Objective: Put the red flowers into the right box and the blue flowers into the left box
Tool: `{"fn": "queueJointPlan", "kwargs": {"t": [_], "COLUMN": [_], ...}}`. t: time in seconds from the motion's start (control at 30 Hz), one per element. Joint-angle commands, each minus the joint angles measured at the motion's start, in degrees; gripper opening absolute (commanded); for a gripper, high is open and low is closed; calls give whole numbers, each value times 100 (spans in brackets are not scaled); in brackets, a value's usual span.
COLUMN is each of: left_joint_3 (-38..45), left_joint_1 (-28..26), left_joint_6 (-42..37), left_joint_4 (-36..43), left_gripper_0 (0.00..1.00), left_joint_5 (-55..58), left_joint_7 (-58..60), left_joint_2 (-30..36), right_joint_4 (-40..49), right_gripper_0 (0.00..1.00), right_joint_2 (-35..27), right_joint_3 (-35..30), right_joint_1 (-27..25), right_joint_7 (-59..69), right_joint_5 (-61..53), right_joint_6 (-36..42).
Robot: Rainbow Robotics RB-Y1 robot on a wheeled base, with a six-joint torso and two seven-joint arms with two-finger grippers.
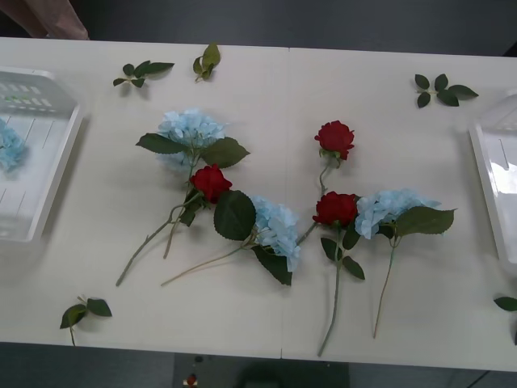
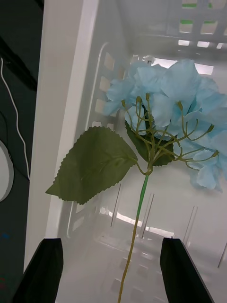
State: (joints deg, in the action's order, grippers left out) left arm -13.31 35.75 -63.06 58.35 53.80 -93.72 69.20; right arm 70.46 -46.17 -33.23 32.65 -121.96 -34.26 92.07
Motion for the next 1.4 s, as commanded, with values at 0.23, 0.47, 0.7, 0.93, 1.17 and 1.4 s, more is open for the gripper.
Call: {"fn": "queueJointPlan", "kwargs": {"t": [0.23,0.47,0.7,0.93,1.17,1.4], "left_joint_3": [215,215,223,250,250,241], "left_joint_1": [82,73,64,64,64,55], "left_joint_6": [57,136,531,593,593,584], "left_joint_4": [274,564,713,915,1328,1557], "left_gripper_0": [97,100,100,100,100,100], "left_joint_5": [1168,1695,2143,2196,1985,1818], "left_joint_7": [-199,-50,161,284,442,574], "left_joint_2": [32,-73,-469,-873,-1436,-2060], "right_joint_4": [170,-533,-1192,-1368,-1359,-1148], "right_gripper_0": [0,0,0,9,100,100], "right_joint_2": [-252,-243,-208,-138,-146,-155], "right_joint_3": [71,475,906,1055,1055,994], "right_joint_1": [-840,-971,-971,-971,-971,-971], "right_joint_7": [700,762,744,683,604,604], "right_joint_5": [51,34,-63,-177,-327,-599], "right_joint_6": [-1350,-2439,-3433,-3793,-3793,-3521]}}
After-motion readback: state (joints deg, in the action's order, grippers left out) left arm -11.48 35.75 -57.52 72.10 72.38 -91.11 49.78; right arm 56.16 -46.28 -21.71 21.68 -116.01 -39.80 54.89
